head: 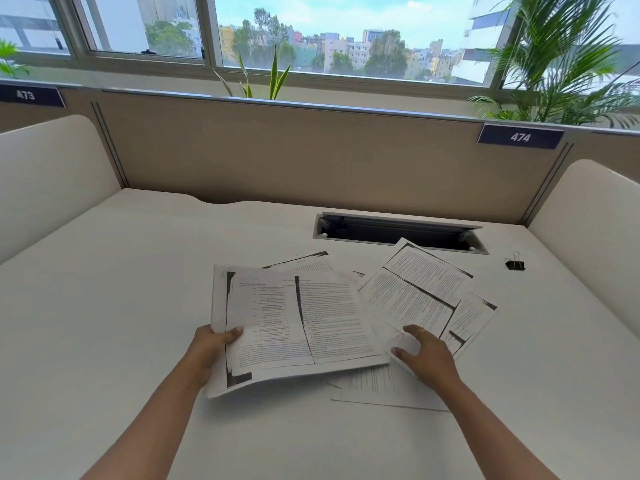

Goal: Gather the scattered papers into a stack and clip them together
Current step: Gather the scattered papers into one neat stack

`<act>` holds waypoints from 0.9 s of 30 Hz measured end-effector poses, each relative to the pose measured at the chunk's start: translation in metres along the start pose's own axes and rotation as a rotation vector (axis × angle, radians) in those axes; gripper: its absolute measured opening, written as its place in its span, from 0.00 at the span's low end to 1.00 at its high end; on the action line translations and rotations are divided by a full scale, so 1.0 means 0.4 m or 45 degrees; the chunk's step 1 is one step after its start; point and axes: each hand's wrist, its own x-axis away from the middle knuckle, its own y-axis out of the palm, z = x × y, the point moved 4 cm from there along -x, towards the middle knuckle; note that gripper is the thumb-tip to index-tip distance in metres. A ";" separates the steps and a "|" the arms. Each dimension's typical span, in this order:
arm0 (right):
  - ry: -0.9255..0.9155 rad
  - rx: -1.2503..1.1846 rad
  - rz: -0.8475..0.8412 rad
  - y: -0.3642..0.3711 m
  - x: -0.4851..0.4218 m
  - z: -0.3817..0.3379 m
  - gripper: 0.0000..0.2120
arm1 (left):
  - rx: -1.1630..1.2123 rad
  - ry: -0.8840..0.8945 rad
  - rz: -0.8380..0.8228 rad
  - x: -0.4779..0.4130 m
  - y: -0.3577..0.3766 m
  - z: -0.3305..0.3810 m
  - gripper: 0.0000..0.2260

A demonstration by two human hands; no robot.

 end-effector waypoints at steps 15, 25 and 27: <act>-0.107 0.681 0.088 0.025 -0.031 0.017 0.20 | -0.042 -0.125 0.039 -0.003 -0.006 -0.007 0.21; -0.120 0.622 0.090 0.016 -0.048 0.035 0.16 | -0.062 -0.143 0.024 0.023 0.004 0.004 0.14; -0.107 0.643 0.101 0.012 -0.053 0.035 0.14 | -0.063 -0.144 0.032 0.023 0.001 0.005 0.14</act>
